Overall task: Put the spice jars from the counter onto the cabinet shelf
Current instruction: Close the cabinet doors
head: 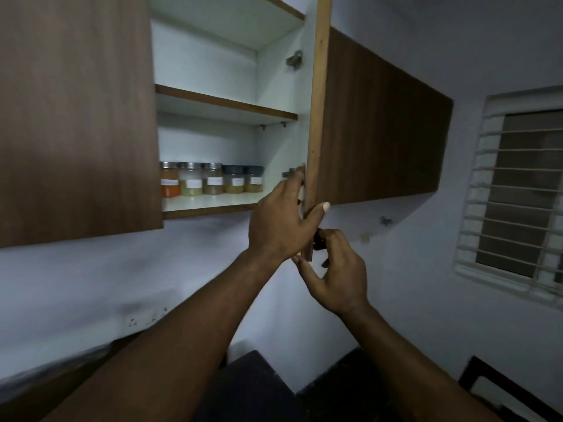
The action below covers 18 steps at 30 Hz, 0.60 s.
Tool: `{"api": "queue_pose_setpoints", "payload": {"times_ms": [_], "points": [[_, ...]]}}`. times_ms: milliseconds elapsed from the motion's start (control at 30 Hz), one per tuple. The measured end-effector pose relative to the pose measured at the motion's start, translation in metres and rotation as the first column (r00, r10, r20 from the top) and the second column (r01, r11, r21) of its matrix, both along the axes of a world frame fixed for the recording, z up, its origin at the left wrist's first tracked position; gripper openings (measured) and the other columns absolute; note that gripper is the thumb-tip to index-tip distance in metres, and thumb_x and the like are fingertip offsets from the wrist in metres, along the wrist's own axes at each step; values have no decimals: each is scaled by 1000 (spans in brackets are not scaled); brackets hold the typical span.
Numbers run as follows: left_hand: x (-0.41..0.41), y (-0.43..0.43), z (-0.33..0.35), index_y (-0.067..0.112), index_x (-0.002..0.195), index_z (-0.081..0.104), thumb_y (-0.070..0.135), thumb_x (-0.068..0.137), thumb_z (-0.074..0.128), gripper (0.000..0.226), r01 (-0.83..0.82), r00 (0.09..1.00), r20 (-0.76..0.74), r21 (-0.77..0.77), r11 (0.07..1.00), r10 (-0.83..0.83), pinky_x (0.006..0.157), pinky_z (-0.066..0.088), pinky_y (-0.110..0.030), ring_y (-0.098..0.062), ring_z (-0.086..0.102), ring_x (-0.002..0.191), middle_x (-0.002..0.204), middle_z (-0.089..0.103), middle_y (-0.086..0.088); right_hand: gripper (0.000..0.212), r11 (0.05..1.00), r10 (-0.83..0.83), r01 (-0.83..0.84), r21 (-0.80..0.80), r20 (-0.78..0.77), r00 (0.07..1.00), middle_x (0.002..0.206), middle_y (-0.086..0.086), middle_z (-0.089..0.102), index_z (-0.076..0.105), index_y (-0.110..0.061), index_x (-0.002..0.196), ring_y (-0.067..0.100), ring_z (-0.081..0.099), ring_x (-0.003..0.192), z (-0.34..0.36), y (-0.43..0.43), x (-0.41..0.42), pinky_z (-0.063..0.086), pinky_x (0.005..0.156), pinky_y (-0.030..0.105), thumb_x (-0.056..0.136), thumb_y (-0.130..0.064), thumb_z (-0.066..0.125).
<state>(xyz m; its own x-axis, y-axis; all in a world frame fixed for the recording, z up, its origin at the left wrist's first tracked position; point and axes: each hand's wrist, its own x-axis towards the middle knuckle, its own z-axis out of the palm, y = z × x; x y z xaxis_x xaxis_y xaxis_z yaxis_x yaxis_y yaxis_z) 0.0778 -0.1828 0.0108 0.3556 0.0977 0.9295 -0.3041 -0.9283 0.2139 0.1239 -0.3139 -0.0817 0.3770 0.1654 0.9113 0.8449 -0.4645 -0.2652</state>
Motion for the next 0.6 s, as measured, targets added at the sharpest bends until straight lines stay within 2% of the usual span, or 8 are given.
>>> {"api": "queue_pose_setpoints", "payload": {"times_ms": [167,267,367,467,533,600], "points": [[-27,52,1,31,131,62,66,92,58,52,-111,993,-51,-6,994,111,73,46,-20,-15,74,92,110,77,10,61,999,33,-32,18,-40,999,128,-19,57,50,-33,133,3,60,107,6,63,-14,58,82,22,86,-69,65],[-35,81,-2,28,125,65,64,92,59,49,-212,975,-72,-9,977,211,69,53,-25,-18,73,84,101,77,7,70,999,40,-39,18,-63,997,135,-15,57,47,-33,137,8,63,112,9,97,-20,59,91,31,83,-75,61],[-40,106,-7,27,137,56,61,93,59,55,-299,949,-108,-26,954,295,71,59,-33,-21,73,85,101,76,2,82,1000,16,-18,-17,-96,995,147,-7,54,44,-30,143,19,63,123,12,128,-20,58,97,43,79,-78,60],[-44,130,-8,27,151,38,63,90,55,72,-393,917,-82,-31,919,389,75,61,-38,-24,73,88,105,75,-2,89,997,17,-24,-67,-99,995,156,-2,47,41,-27,146,24,60,129,17,158,-17,55,101,47,77,-81,59],[-47,145,-5,27,155,30,68,88,49,81,-406,910,-87,0,914,405,85,60,-46,-26,72,98,117,73,-3,93,995,7,-17,-101,-98,995,161,1,42,39,-25,149,26,55,135,19,176,-15,51,104,46,78,-80,59],[-48,162,-4,30,159,24,73,86,43,87,-466,875,-134,30,884,465,98,53,-54,-29,66,115,133,67,-1,94,992,10,-22,-127,-95,995,163,2,38,38,-24,151,27,51,139,22,194,-10,47,106,47,79,-80,58]]}}
